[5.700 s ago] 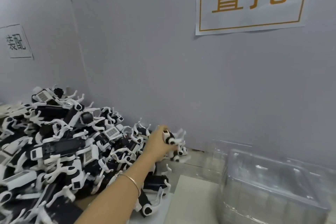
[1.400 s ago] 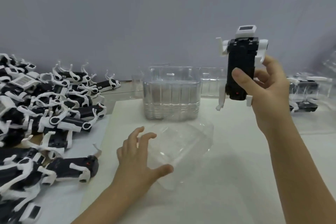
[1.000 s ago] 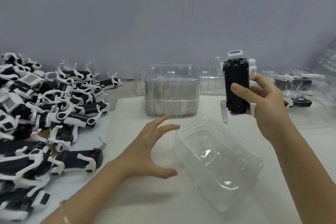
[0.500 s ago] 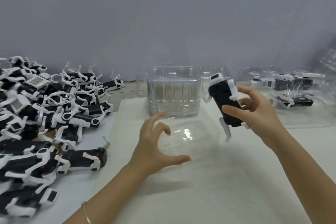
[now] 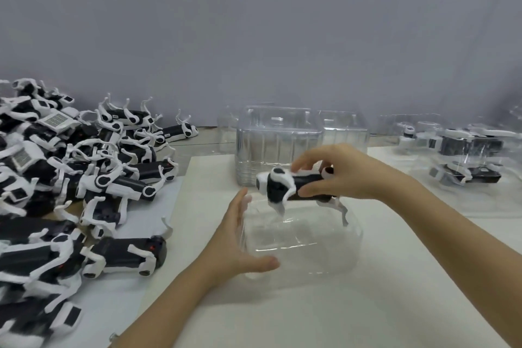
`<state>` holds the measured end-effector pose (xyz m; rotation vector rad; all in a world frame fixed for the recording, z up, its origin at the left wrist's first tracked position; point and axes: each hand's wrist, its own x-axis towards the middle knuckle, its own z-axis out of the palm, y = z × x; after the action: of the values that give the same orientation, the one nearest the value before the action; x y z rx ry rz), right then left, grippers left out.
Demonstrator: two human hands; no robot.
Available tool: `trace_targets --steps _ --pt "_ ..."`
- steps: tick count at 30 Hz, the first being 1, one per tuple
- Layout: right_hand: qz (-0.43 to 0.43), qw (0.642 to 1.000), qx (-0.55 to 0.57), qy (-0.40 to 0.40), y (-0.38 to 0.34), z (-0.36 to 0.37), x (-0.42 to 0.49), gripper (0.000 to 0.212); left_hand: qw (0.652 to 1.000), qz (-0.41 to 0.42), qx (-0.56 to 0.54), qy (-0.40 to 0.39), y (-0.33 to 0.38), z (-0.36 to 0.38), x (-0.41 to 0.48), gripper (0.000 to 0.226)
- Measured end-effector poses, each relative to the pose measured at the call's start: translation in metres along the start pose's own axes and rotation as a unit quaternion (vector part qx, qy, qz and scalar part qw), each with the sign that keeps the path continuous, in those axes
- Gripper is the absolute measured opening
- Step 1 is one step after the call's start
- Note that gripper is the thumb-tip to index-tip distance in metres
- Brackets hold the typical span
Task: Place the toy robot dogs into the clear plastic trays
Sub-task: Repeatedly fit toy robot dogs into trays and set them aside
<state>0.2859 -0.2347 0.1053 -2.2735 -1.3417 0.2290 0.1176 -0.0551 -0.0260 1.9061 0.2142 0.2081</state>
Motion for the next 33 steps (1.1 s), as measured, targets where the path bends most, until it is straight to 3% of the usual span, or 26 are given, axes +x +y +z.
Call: trace_targets --steps 4,10,15,22,25,28,29,31,33 --pt "0.003 0.978 -0.169 -0.12 -0.006 0.007 0.012 0.034 1.0 0.008 -0.004 -0.01 -0.002 -0.001 0.0 0.132" --pt "-0.045 0.979 -0.148 -0.129 0.0 0.033 0.014 0.034 1.0 0.012 0.01 -0.012 -0.007 -0.004 0.001 0.132" --pt "-0.065 0.99 -0.107 -0.06 0.013 0.051 0.005 0.035 1.0 0.013 0.007 -0.024 -0.008 -0.009 0.003 0.129" --pt "-0.159 0.959 -0.23 0.046 0.025 0.067 -0.008 0.036 1.0 0.008 0.007 -0.02 -0.005 -0.01 0.004 0.124" --pt "-0.134 0.957 -0.255 0.035 0.023 0.06 -0.009 0.035 1.0 0.006 0.009 -0.026 -0.005 -0.009 -0.001 0.133" --pt "-0.036 0.996 -0.083 0.01 0.022 0.046 -0.015 0.031 0.999 0.014 -0.037 -0.01 0.01 -0.003 0.004 0.16" --pt "0.011 0.998 0.028 0.057 0.023 0.045 -0.02 0.032 0.996 0.013 -0.083 0.013 0.015 -0.004 0.003 0.163" --pt "0.131 0.953 0.201 0.183 0.03 0.051 -0.035 0.048 0.987 -0.033 -0.151 0.053 0.023 -0.004 0.0 0.146" --pt "0.266 0.914 0.27 0.147 0.035 0.062 -0.048 0.071 0.979 -0.119 -0.158 0.057 0.033 0.004 0.005 0.139"
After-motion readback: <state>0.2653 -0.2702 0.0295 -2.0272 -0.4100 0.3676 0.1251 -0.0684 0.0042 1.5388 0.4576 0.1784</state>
